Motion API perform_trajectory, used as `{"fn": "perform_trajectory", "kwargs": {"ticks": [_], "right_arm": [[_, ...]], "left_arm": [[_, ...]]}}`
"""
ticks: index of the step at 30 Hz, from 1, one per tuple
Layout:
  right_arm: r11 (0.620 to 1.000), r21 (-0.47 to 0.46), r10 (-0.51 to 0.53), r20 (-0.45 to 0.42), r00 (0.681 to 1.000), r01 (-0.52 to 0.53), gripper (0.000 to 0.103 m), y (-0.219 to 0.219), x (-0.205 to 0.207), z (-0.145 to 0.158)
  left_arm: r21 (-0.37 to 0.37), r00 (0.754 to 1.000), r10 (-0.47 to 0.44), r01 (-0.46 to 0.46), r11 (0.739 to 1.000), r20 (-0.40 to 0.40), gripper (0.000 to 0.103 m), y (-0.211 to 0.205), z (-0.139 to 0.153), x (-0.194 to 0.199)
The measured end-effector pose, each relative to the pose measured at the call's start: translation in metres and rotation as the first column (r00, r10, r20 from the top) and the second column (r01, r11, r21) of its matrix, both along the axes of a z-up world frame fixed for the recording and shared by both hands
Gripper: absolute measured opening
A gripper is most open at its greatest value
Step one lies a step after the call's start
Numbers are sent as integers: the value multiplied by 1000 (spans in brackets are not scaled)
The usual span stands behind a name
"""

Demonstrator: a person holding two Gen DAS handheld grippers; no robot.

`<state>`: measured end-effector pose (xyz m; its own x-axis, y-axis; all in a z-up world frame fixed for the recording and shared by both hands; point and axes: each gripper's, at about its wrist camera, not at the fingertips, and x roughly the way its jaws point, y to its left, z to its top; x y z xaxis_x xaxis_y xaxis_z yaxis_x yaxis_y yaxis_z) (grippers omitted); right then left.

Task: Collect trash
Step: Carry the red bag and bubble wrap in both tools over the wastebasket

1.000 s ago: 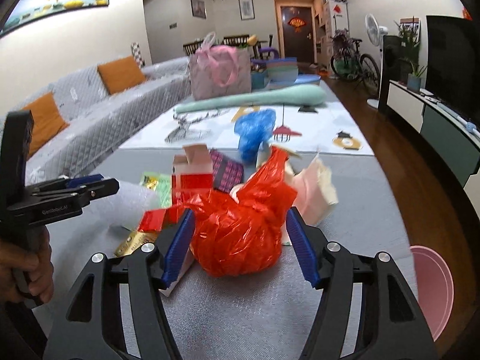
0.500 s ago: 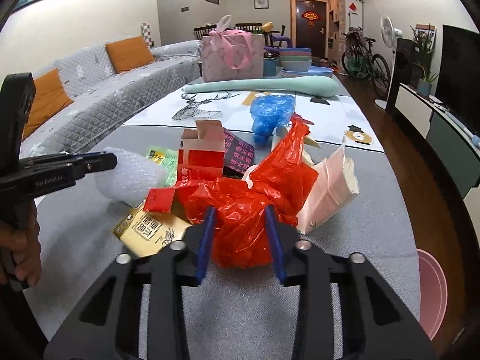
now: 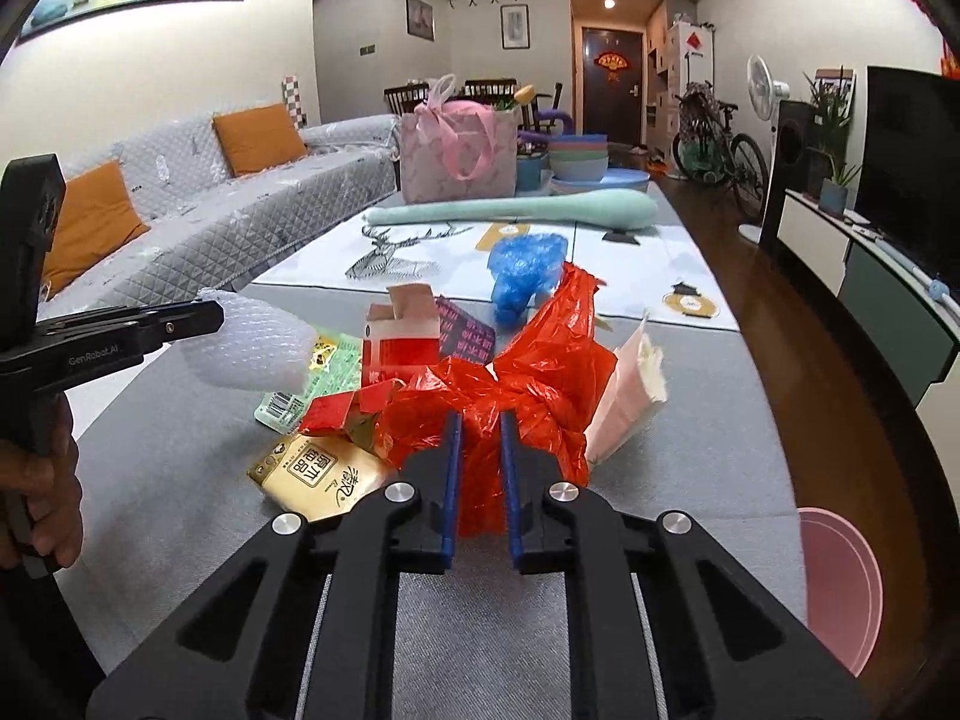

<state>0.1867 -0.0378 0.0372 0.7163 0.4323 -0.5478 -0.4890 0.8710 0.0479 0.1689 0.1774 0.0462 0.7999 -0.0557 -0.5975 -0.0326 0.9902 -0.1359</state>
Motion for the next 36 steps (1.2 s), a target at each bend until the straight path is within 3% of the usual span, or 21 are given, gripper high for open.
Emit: {"fn": "perform_trajectory", "kwargs": {"ticks": [16, 36], "right_arm": [[998, 19, -61, 71, 996, 60, 12, -34, -18, 16], [991, 44, -129, 122, 984, 125, 12, -77, -33, 28]], "left_arm": [[37, 991, 7, -12, 999, 132, 10, -14, 26, -26], [23, 990, -6, 3, 1000, 143, 10, -63, 11, -49]]}}
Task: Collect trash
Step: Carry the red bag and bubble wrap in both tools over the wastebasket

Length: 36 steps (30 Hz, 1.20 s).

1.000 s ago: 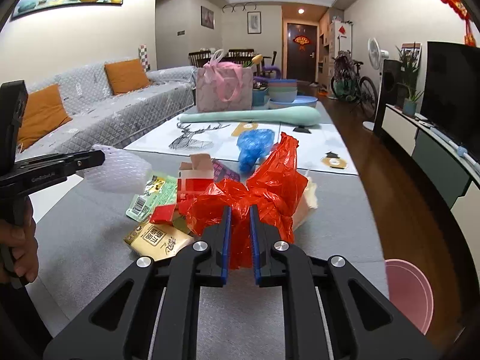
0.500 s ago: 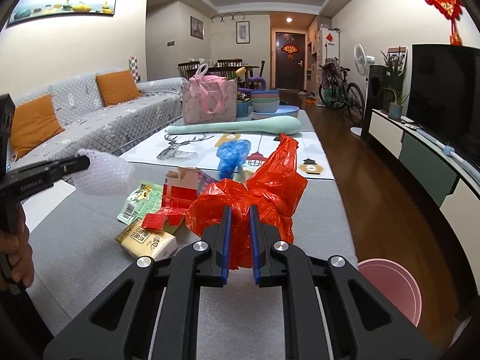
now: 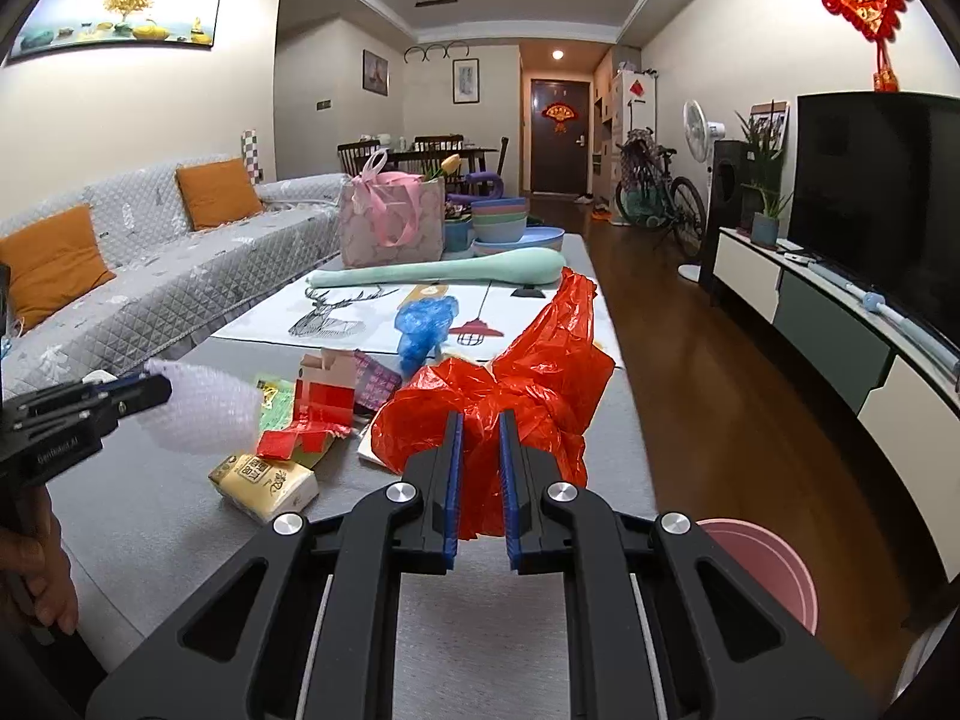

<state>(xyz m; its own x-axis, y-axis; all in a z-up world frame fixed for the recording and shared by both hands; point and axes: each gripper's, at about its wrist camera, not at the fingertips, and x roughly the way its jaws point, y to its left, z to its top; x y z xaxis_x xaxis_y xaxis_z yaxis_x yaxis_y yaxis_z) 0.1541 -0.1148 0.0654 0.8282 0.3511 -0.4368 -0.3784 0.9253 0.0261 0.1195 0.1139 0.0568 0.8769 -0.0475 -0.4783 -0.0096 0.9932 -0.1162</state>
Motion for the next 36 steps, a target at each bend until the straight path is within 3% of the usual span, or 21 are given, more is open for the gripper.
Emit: {"fn": "perform_trajectory", "kwargs": {"ticks": [21, 36], "right_arm": [[994, 21, -103, 7, 995, 103, 12, -66, -9, 6], [977, 58, -204, -9, 979, 204, 12, -123, -9, 10]], "left_arm": [[-31, 999, -39, 39, 999, -17, 10, -44, 1, -3], [-29, 992, -129, 128, 991, -7, 10, -115, 8, 16]]}}
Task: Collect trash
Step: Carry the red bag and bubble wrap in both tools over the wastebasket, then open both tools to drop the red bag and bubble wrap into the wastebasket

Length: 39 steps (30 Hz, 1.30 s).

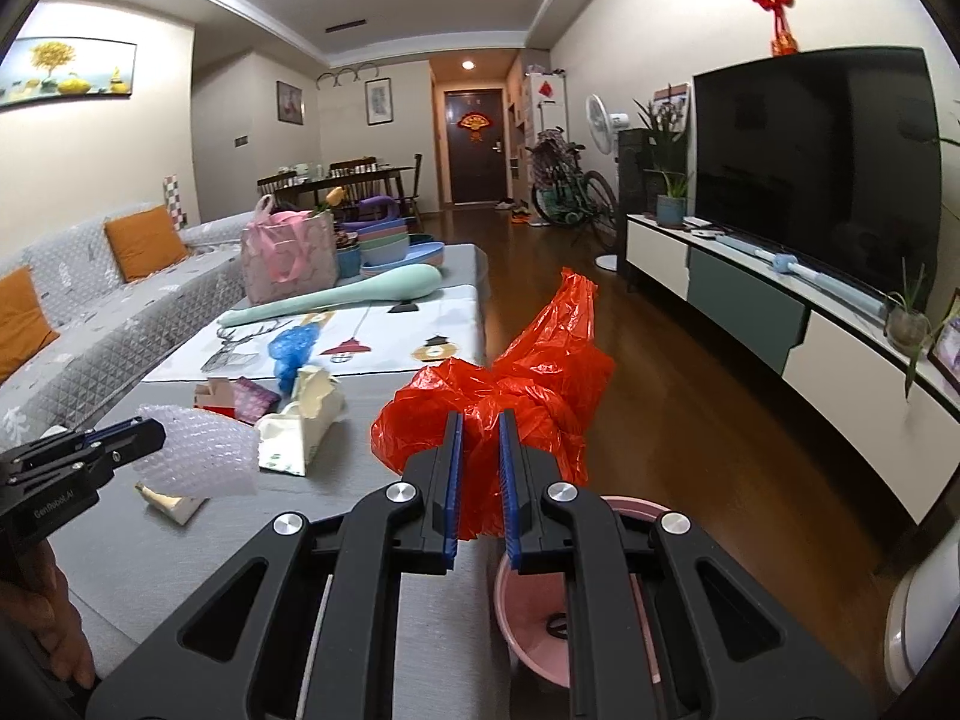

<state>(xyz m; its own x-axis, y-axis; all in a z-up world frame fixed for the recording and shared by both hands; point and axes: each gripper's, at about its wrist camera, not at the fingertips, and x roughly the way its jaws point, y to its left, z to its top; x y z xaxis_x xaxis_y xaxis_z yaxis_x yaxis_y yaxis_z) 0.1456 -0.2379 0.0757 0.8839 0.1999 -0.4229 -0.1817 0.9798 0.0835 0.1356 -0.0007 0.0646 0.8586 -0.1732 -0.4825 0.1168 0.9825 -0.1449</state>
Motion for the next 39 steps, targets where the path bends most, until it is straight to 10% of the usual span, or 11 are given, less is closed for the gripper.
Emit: {"fn": "perform_trajectory", "kwargs": {"ticks": [39], "right_arm": [[977, 51, -200, -104, 974, 206, 12, -106, 73, -27]], "left_arm": [[-9, 967, -223, 224, 975, -119, 10, -180, -44, 109]]}}
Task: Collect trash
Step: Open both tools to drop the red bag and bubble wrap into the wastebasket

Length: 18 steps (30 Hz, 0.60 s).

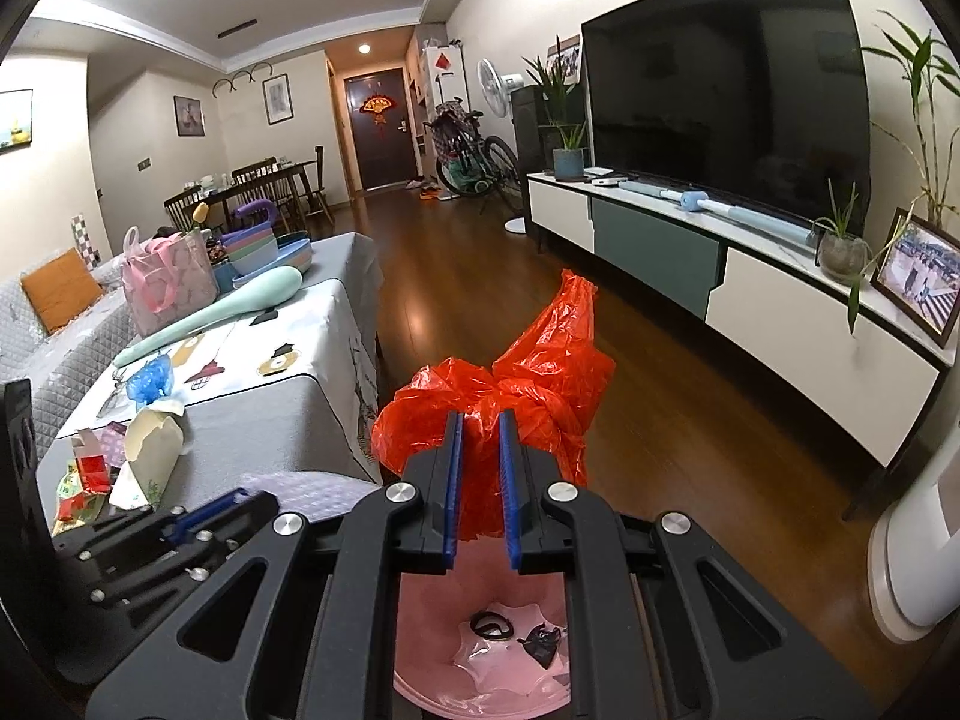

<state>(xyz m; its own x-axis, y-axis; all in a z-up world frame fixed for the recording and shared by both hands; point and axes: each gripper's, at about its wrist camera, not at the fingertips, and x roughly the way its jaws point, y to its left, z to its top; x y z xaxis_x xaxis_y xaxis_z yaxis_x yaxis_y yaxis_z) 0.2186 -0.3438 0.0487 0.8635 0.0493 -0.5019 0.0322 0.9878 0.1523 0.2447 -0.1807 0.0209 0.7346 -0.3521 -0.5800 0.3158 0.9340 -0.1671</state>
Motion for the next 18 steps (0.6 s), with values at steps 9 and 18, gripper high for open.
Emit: {"fn": "perform_trajectory", "kwargs": {"ticks": [9, 18], "right_arm": [[1000, 21, -9, -27, 1000, 9, 12, -4, 19, -10], [999, 32, -11, -97, 995, 14, 28, -4, 35, -26]], "left_arm": [[7, 997, -21, 22, 1000, -77, 10, -18, -22, 22], [12, 987, -54, 57, 998, -149, 42, -27, -30, 41]]}}
